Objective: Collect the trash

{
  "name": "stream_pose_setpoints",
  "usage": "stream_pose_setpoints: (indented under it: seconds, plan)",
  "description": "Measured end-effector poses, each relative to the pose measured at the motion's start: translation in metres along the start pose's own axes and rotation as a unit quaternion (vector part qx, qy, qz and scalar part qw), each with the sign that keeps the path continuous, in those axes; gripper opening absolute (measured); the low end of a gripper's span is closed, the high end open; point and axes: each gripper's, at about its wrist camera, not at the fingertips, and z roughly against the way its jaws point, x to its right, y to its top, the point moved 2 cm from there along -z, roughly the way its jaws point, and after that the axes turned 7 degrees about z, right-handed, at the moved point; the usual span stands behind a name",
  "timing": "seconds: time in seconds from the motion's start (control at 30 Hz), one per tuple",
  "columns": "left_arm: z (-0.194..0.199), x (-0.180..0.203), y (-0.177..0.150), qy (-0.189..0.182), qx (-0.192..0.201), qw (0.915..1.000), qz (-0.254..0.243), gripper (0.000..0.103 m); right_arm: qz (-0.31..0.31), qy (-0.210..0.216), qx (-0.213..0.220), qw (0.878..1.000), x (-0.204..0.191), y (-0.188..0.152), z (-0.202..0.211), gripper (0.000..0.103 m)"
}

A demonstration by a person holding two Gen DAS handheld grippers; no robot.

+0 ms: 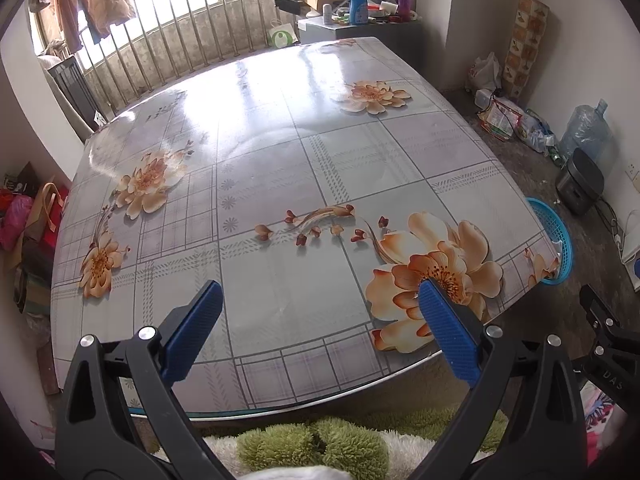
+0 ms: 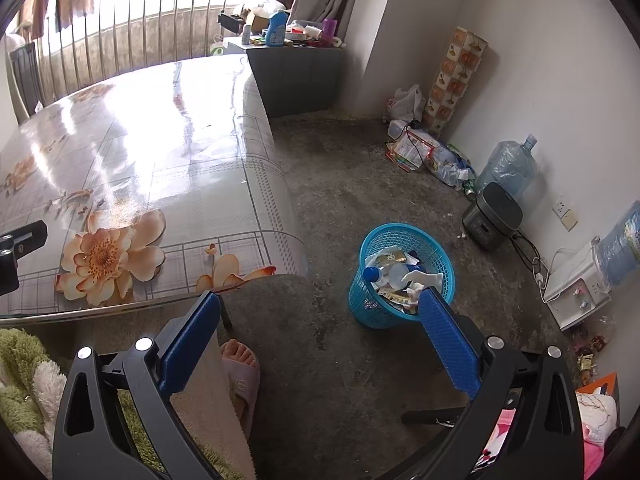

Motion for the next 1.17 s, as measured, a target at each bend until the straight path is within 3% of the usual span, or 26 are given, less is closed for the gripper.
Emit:
stream_pose_setpoints:
  seconds: [1.17]
  plan:
    - [0.0000,0.0003,0.0002,-0.001,0.000,1.0000,-0.003,0.094,-0.004,-0.004,0.004,1.000,0.0083,0.0055,0.0073,0.096]
